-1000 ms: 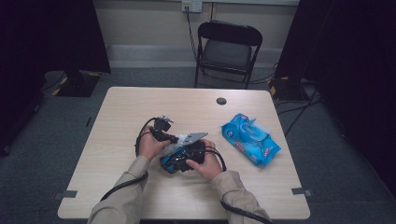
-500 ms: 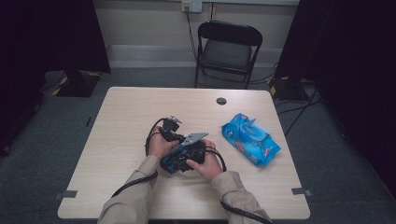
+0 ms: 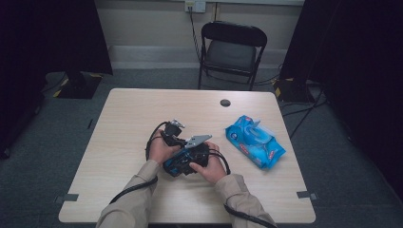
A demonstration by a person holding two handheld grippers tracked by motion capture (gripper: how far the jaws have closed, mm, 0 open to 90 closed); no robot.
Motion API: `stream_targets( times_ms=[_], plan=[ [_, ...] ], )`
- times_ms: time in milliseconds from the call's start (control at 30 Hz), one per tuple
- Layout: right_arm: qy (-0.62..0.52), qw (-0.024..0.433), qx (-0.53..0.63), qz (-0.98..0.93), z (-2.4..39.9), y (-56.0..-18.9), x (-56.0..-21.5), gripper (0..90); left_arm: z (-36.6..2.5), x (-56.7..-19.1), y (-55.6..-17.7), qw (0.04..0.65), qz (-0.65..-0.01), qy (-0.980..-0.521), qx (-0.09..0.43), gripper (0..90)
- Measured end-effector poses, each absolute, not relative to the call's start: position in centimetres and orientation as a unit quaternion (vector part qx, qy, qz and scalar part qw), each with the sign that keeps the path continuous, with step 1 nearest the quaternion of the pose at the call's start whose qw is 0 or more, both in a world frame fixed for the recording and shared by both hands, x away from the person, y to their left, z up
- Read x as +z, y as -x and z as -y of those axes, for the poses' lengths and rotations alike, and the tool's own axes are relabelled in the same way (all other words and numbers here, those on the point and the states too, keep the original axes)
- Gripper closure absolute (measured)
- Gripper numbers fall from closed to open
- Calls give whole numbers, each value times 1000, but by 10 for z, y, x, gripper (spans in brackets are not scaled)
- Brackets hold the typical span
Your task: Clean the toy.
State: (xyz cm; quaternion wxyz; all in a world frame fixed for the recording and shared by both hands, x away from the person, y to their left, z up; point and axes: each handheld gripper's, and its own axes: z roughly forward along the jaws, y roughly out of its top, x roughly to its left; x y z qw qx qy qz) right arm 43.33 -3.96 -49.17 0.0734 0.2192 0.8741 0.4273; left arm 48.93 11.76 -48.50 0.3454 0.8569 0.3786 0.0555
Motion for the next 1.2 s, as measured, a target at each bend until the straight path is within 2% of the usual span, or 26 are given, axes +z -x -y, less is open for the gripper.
stream_targets(
  times_ms=[1200],
  plan=[
    [-219, 73, 427, -874, 39, -433, -492, 78, -150, -480, -460, 328, -371, -868, 50, 831]
  ],
)
